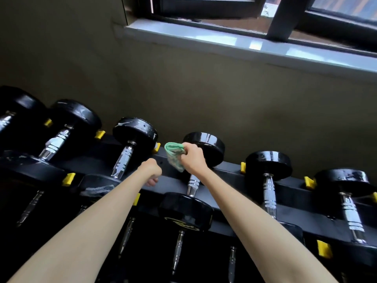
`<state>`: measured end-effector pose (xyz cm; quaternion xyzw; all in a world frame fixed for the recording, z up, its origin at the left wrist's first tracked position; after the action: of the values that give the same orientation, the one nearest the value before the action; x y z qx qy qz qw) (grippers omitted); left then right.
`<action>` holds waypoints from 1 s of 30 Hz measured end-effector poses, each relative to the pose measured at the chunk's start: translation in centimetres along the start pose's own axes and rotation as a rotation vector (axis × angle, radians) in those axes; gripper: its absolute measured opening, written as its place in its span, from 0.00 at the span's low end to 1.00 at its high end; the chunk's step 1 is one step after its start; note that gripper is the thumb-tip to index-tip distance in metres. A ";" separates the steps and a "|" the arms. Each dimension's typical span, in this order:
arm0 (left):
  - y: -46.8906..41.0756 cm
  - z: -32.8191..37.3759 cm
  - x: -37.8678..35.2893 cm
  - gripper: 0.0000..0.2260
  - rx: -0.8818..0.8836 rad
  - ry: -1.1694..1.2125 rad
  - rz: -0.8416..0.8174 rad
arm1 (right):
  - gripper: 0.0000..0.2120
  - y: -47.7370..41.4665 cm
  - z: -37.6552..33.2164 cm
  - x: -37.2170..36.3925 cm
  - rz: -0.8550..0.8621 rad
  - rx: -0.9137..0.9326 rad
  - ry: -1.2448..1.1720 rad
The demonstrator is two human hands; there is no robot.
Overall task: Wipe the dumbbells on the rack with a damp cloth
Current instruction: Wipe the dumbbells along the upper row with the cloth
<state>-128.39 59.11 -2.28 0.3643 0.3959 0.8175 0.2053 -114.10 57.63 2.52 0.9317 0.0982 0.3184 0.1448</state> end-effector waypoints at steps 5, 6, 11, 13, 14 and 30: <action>0.1 0.7 -0.3 0.11 -0.003 -0.016 -0.014 | 0.13 3.2 4.1 1.6 0.056 -0.076 -0.472; 0.4 1.0 -0.6 0.09 -0.010 -0.021 -0.030 | 0.14 3.7 4.8 2.2 0.115 -0.087 -0.538; 0.7 2.3 -2.2 0.06 -0.038 -0.025 -0.135 | 0.15 5.0 7.1 4.7 0.401 -0.123 -0.785; 0.7 2.6 -2.4 0.06 -0.052 -0.043 -0.147 | 0.14 4.8 7.4 5.0 0.441 -0.156 -0.815; 0.8 2.7 -2.3 0.06 -0.057 -0.048 -0.150 | 0.13 4.6 7.3 5.0 0.449 -0.168 -0.817; -0.9 1.7 0.9 0.06 -0.049 0.040 -0.130 | 0.09 -1.9 -1.3 2.8 0.405 -0.274 -0.192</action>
<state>-127.64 61.05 -1.94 0.3161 0.4029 0.8190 0.2587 -112.92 60.42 4.47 0.9300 -0.1484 0.2614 0.2116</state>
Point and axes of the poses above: each hand's wrist, its own y-axis away from the middle knuckle, its own x-axis out of the back of the hand, z = x × y, the point moved 2 cm from there along -y, towards the middle knuckle, and after that the axes turned 13 degrees about -z, right-handed, at the moved point
